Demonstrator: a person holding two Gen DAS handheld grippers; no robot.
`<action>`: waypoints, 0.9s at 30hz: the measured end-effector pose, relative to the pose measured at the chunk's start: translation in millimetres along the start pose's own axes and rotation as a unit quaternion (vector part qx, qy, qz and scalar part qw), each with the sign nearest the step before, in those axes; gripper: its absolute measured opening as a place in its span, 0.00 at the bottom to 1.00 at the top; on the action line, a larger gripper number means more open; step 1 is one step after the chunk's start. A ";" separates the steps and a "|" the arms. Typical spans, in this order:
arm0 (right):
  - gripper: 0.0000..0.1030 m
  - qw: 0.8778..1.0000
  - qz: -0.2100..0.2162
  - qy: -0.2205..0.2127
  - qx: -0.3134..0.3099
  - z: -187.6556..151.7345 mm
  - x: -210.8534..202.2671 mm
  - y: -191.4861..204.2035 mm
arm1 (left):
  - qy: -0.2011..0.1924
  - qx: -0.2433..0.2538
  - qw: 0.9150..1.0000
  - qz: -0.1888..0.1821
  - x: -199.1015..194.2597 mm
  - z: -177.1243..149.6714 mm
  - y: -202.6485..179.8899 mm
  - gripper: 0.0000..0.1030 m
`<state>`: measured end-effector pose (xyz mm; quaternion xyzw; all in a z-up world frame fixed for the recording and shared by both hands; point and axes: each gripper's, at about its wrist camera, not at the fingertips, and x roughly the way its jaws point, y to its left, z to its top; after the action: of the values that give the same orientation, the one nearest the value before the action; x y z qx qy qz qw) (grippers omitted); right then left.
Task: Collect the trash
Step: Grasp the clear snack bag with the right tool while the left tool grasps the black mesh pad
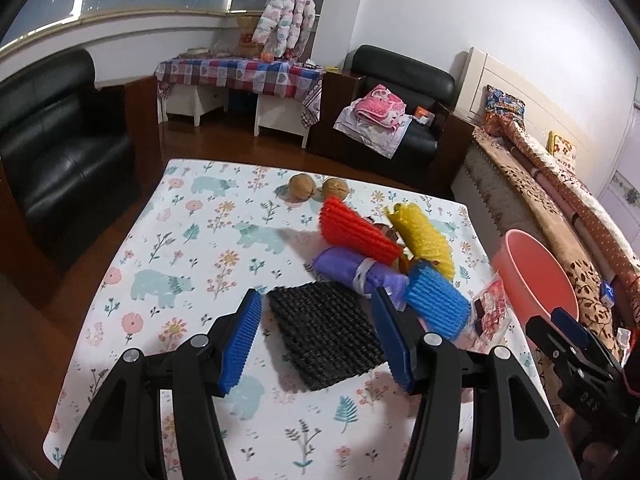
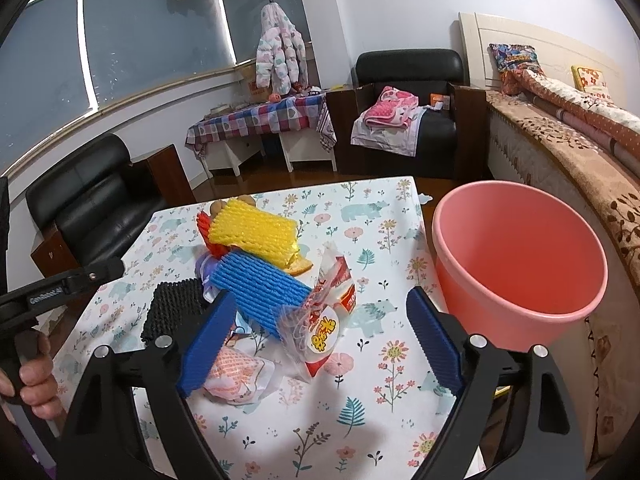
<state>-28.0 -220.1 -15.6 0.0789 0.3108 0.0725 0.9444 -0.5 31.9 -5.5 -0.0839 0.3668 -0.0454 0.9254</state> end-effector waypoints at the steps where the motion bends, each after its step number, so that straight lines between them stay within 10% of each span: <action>1: 0.83 1.000 0.002 0.003 0.000 -0.4 1.3 0.0 | 0.002 0.000 1.000 -0.001 -0.8 -1.3 4.0 0.55; 16: 0.71 0.999 0.022 0.043 -0.010 -9.0 20.5 7.7 | 0.093 0.009 0.995 -0.020 41.7 -29.3 14.2 0.54; 27: 0.57 0.998 0.027 0.061 -0.008 -9.6 31.8 8.4 | 0.114 0.009 0.993 -0.028 57.3 -30.3 15.9 0.12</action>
<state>-9.2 -205.0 -39.9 0.0753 0.3650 0.1053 0.9220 20.8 35.5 -68.7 -0.0798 0.4667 -0.0836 0.8768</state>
